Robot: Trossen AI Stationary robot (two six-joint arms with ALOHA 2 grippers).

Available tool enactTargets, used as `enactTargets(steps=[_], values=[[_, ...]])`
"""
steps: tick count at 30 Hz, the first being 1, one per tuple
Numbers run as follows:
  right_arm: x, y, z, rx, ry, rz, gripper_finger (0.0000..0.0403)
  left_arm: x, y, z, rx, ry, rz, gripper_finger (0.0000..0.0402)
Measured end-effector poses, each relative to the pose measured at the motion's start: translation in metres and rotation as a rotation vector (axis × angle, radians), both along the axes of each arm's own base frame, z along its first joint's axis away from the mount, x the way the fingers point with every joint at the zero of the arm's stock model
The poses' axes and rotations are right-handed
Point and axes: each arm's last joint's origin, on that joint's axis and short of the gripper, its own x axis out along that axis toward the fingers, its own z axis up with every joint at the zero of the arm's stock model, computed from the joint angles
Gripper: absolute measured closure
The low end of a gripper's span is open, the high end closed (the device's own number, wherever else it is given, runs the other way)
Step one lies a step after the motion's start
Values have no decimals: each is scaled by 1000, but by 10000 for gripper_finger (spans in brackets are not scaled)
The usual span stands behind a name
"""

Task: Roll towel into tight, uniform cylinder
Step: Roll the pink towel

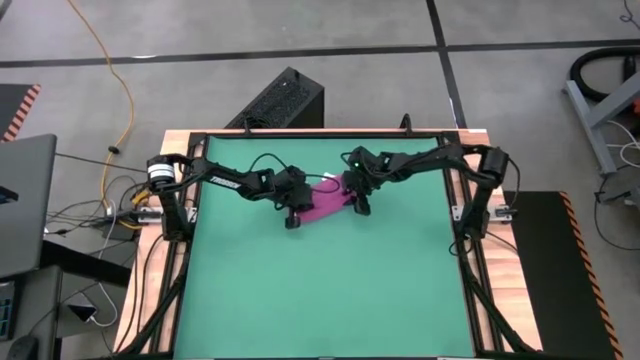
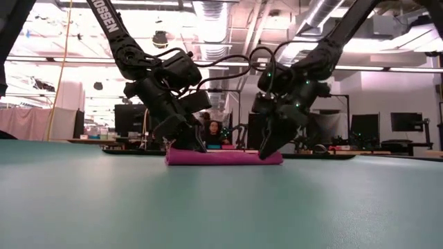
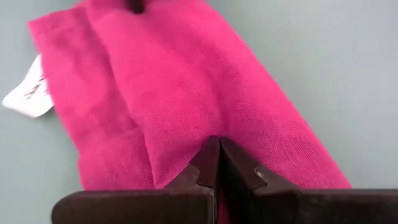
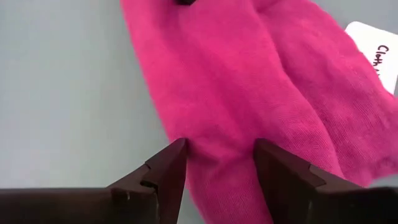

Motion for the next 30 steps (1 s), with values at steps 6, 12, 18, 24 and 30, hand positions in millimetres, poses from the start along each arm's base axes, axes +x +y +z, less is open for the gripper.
enactTargets(steps=[6,12,18,24,30], values=[[4,3,-12,29,15,15,191,-1,-12,-1,-6,42,-116,402],[0,14,22,53,-96,70,191,1,-22,-1,133,64,-199,402],[-12,22,82,-42,-278,107,191,2,-30,-1,401,128,-294,401],[-32,34,116,-69,-329,127,193,3,-40,0,649,215,-440,401],[-48,41,136,-35,-348,89,195,-5,-41,-3,916,433,-448,401]])
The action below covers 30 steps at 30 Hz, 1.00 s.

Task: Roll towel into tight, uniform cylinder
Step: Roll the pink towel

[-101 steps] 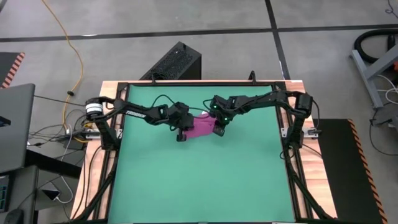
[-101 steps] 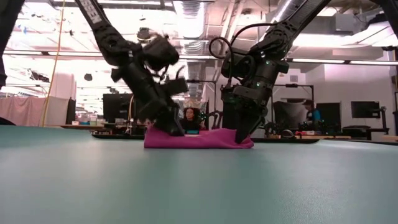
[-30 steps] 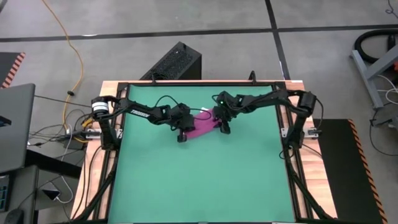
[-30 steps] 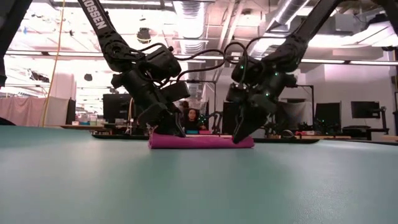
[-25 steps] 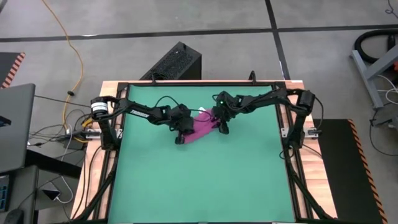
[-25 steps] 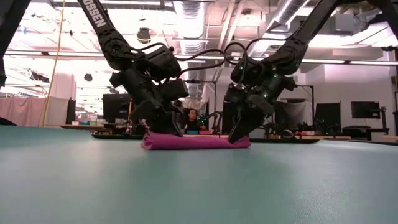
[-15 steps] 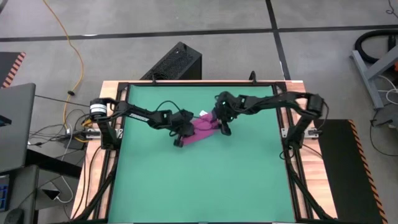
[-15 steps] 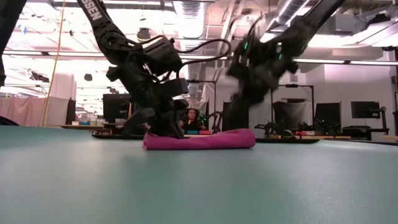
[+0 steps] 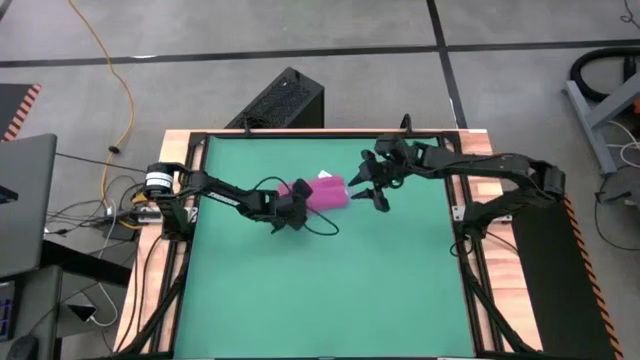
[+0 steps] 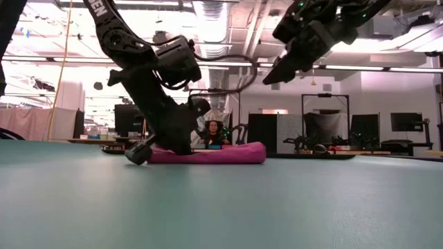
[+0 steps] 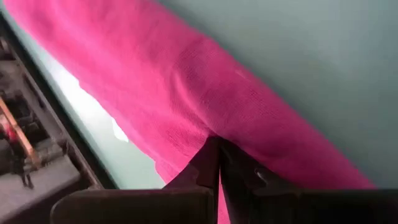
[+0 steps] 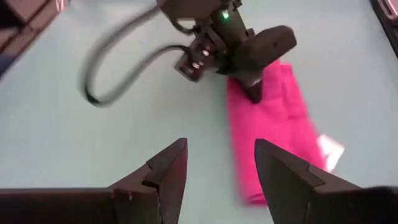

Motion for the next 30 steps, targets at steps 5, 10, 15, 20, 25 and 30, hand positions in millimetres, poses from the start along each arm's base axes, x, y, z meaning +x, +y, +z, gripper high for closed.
enactTargets(steps=[5,10,15,20,25,30], values=[[3,5,-9,9,57,41,193,4,-5,4,-40,-82,3,401],[19,6,-30,-135,117,73,208,4,-17,4,23,-18,-63,401],[39,-11,-59,-300,152,25,250,6,-27,5,72,-10,-128,401],[48,-43,-82,-300,130,-96,317,7,-31,6,114,-18,-136,401],[47,-58,-98,-271,180,-149,375,10,-31,8,133,-47,-127,401],[54,-54,-109,-285,181,-103,395,15,-30,12,162,-106,-138,401]])
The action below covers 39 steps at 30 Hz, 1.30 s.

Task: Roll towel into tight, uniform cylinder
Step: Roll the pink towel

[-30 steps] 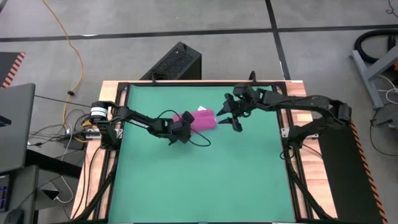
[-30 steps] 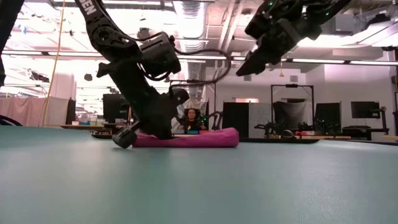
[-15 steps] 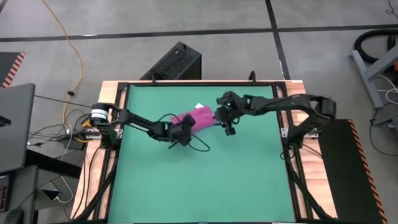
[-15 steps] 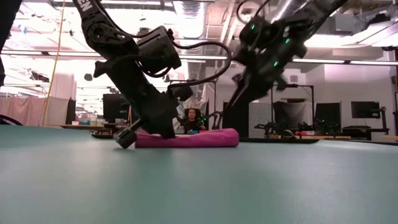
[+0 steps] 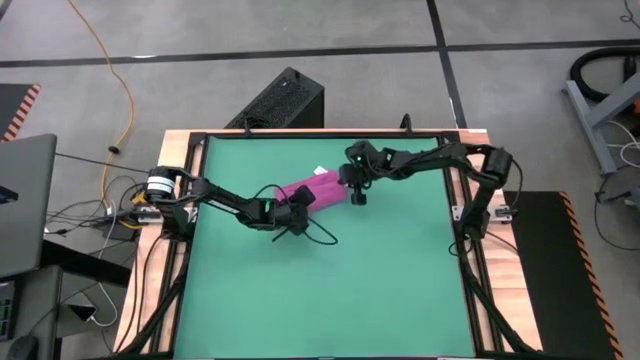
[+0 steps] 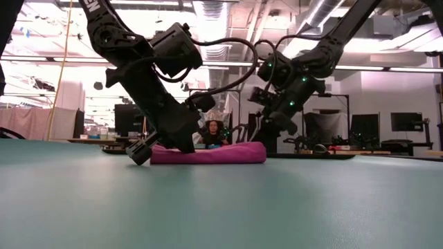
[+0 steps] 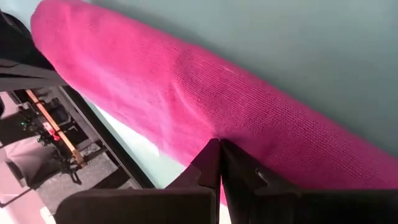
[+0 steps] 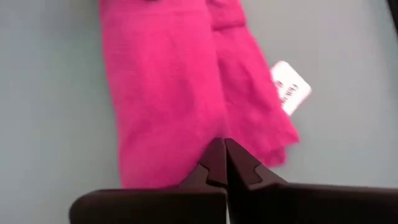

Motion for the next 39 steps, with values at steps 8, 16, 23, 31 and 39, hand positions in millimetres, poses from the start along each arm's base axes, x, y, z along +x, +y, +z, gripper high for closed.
enactTargets(steps=[8,16,23,31,39], values=[[11,-2,7,-71,-22,39,388,1,0,1,-5,-8,-10,401],[15,-9,-14,-31,-2,-5,391,3,-1,2,12,-8,-41,401],[9,-7,-18,-11,99,-164,391,13,-4,11,59,-145,-37,401],[6,8,-24,82,164,-315,391,13,-1,49,38,-413,125,401],[8,49,-35,144,203,-429,391,-17,2,84,-503,-551,295,401]])
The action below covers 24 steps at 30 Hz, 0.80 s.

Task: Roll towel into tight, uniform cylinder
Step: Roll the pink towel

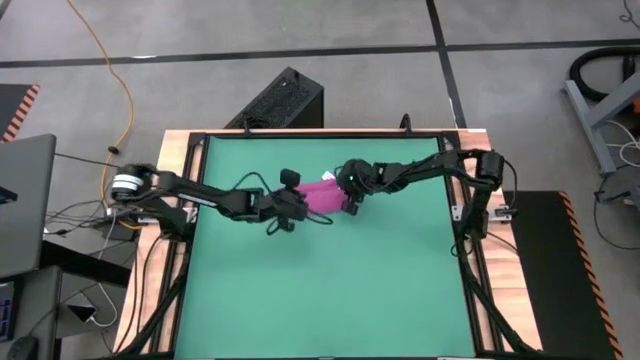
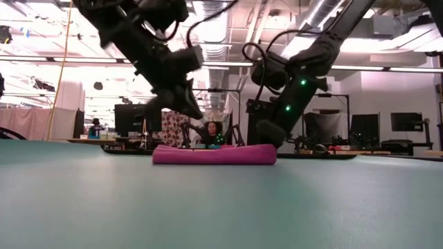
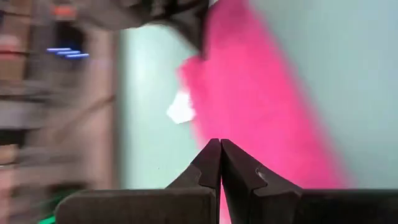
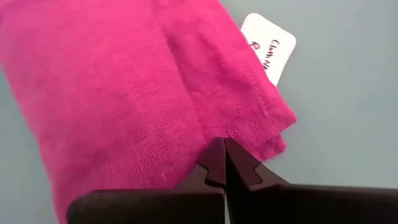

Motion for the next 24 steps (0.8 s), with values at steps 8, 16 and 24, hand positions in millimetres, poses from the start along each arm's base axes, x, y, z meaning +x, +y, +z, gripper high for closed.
enactTargets(steps=[8,16,24], values=[[8,52,-2,21,-28,-126,391,-23,-10,2,-229,-96,-27,401],[5,105,-1,26,-27,-123,391,-66,-15,-21,-303,-277,9,401],[-12,132,37,-22,-69,-38,382,-88,-14,-18,-265,-371,-12,398]])
